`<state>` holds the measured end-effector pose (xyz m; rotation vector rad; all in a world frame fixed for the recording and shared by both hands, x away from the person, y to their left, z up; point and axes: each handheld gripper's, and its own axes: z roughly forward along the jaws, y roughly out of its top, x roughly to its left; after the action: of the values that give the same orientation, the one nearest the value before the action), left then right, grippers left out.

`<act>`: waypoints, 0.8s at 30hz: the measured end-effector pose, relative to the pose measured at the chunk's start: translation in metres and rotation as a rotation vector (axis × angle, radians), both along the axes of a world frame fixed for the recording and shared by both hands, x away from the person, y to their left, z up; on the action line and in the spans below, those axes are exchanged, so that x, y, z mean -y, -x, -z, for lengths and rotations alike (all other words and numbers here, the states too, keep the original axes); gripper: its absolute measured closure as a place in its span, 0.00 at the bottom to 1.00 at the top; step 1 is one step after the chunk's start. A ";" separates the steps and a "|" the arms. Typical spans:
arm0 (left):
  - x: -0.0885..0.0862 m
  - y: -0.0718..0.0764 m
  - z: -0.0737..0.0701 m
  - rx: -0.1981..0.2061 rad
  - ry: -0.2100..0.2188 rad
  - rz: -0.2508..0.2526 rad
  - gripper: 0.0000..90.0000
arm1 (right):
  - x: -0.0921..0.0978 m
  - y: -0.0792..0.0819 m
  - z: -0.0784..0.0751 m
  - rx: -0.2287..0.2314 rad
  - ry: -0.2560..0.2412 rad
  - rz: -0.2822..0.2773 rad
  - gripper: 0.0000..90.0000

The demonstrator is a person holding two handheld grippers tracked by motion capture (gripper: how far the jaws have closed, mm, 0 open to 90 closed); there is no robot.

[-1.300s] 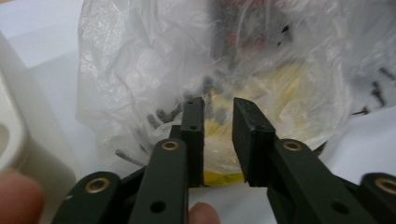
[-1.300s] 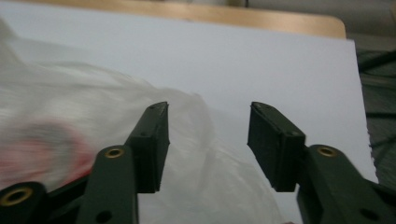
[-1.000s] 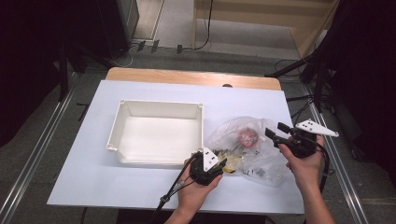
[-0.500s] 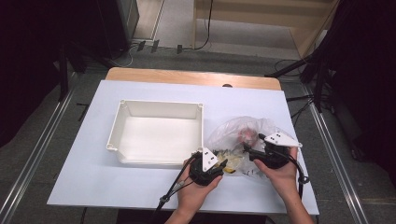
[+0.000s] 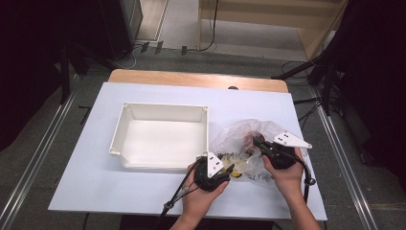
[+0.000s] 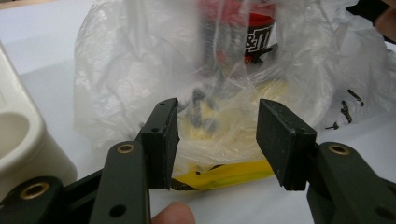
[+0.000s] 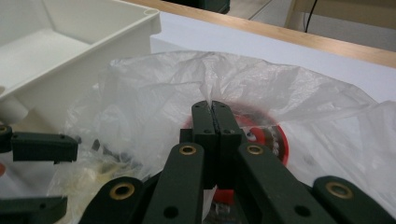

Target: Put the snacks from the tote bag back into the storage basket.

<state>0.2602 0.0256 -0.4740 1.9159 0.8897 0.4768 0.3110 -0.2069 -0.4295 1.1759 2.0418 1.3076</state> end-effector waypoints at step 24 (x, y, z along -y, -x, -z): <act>0.028 -0.001 -0.014 0.052 0.012 -0.038 0.32 | -0.041 -0.047 -0.008 -0.089 0.003 -0.075 1.00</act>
<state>0.2609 -0.0024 -0.4597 1.8703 0.8943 0.5405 0.3577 -0.1664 -0.4216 1.1866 2.1700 1.3078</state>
